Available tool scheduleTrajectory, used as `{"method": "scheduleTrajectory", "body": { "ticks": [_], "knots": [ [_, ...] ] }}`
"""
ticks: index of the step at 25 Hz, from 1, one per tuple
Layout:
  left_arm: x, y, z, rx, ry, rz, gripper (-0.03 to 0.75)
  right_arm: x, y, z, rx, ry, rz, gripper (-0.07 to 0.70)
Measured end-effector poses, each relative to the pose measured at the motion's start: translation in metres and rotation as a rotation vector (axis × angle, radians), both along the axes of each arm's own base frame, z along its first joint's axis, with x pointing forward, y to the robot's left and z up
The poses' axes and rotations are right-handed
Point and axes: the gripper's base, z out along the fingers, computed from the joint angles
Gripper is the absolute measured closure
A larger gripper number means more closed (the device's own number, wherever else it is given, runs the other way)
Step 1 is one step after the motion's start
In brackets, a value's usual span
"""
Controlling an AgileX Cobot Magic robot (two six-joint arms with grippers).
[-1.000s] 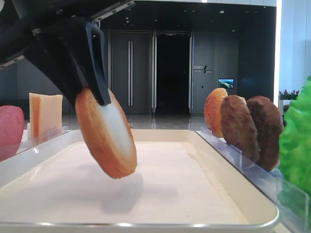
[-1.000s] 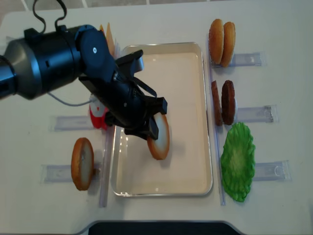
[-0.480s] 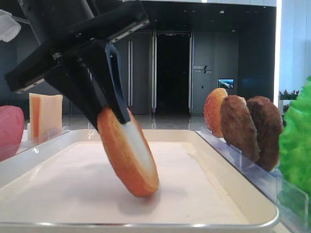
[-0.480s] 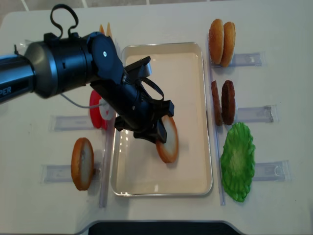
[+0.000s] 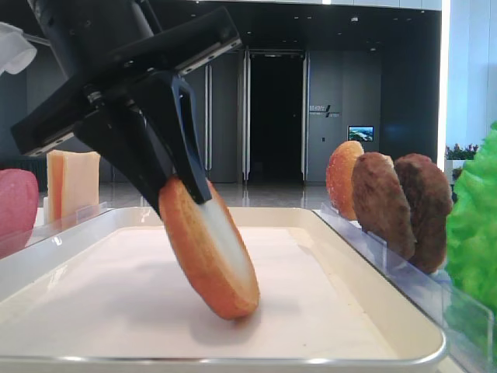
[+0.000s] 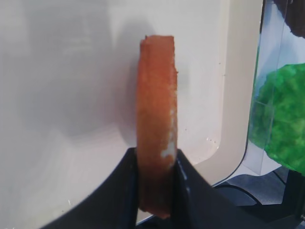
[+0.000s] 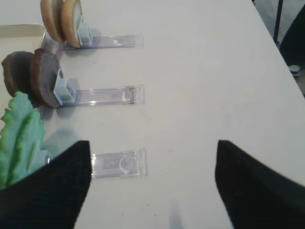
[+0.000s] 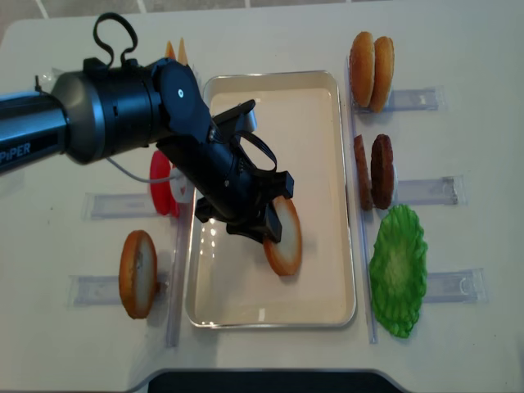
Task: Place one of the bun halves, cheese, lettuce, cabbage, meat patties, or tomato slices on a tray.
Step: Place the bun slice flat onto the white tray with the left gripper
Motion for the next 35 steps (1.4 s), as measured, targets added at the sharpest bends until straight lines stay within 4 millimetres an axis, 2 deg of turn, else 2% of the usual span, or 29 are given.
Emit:
{"method": "scheduleTrajectory", "body": {
  "ticks": [5, 7, 11, 14, 16, 20, 29, 35],
  "knots": [
    [-0.001, 0.0, 0.0, 0.002, 0.009, -0.004, 0.544, 0.0, 0.0, 0.0, 0.0, 0.0, 0.0, 0.091],
    [-0.002, 0.0, 0.0, 0.004, 0.015, -0.008, 0.478, 0.0, 0.0, 0.0, 0.0, 0.0, 0.0, 0.091],
    [-0.002, 0.001, 0.0, 0.012, 0.012, -0.016, 0.291, 0.0, 0.0, 0.0, 0.0, 0.0, 0.0, 0.091],
    [-0.002, 0.002, -0.001, 0.028, 0.014, -0.032, 0.19, 0.0, 0.0, 0.0, 0.0, 0.0, 0.0, 0.091],
    [-0.003, 0.003, -0.001, 0.032, 0.018, -0.033, 0.154, 0.0, 0.0, 0.0, 0.0, 0.0, 0.0, 0.091],
    [-0.003, 0.004, -0.002, 0.052, 0.026, -0.026, 0.129, 0.0, 0.0, 0.0, 0.0, 0.0, 0.0, 0.091],
    [-0.006, 0.01, -0.004, 0.116, 0.062, -0.032, 0.125, 0.0, 0.0, 0.0, 0.0, 0.0, 0.0, 0.091],
    [-0.001, 0.011, 0.007, 0.176, 0.056, -0.058, 0.125, 0.0, 0.0, 0.0, 0.0, 0.0, 0.0, 0.091]
  ]
}}
